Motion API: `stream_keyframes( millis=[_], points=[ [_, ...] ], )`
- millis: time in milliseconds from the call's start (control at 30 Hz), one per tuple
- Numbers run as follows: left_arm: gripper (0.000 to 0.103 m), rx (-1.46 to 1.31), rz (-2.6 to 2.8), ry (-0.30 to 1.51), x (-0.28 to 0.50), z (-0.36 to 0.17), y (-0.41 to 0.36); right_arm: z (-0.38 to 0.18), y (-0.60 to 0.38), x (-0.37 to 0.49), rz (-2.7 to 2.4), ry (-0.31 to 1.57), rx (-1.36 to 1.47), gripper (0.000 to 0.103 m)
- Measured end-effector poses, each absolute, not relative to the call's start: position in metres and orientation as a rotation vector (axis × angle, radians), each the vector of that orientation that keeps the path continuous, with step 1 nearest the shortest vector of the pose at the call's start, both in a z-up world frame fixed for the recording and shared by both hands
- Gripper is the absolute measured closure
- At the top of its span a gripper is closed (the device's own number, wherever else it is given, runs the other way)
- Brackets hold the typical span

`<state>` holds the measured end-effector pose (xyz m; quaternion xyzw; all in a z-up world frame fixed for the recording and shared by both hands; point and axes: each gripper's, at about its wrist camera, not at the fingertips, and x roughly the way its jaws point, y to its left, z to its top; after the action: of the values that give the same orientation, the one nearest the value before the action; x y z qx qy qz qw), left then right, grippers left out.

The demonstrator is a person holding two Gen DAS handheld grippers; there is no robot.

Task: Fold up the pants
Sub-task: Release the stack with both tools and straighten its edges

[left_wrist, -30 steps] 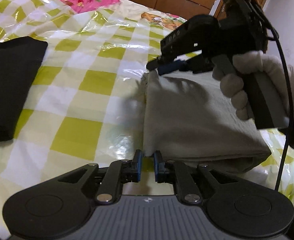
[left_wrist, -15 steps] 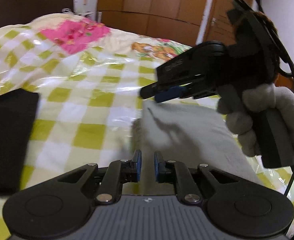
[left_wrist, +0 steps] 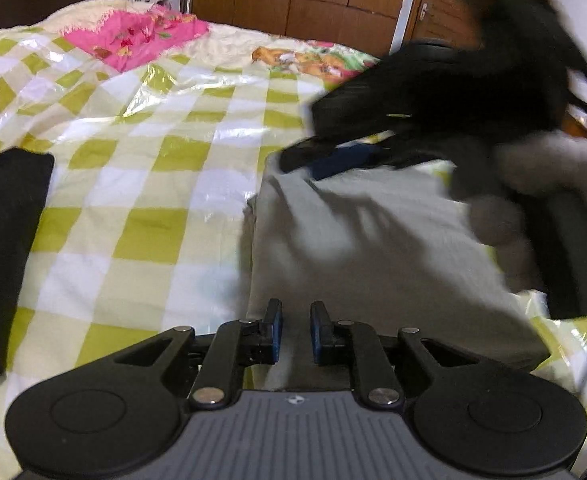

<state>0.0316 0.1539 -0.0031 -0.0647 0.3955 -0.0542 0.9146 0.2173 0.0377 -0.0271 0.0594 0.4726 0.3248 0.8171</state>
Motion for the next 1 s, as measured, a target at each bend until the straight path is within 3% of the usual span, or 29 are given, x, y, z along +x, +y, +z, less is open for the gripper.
stream_keyframes(
  millis=[200,433,633,767,1000],
  points=[
    [0.069,-0.089,-0.102,0.793,0.032,-0.001,0.146,0.009,-0.031,0.178,0.694,0.911,0.173,0.072],
    [0.066,0.008,-0.1,0.849,0.03,-0.02,0.131,-0.017,-0.096,0.111,0.594,0.992,0.105,0.07],
    [0.065,0.041,-0.111,0.822,0.022,0.001,0.123,-0.023,-0.11,0.09,0.573,0.991,0.089,0.072],
    [0.065,0.087,-0.114,0.861,0.026,-0.006,0.114,-0.006,-0.117,0.079,0.595,0.938,0.081,0.066],
    [0.063,0.094,-0.137,0.841,0.023,0.005,0.117,-0.019,-0.111,0.065,0.603,0.995,0.077,0.064]
  ],
)
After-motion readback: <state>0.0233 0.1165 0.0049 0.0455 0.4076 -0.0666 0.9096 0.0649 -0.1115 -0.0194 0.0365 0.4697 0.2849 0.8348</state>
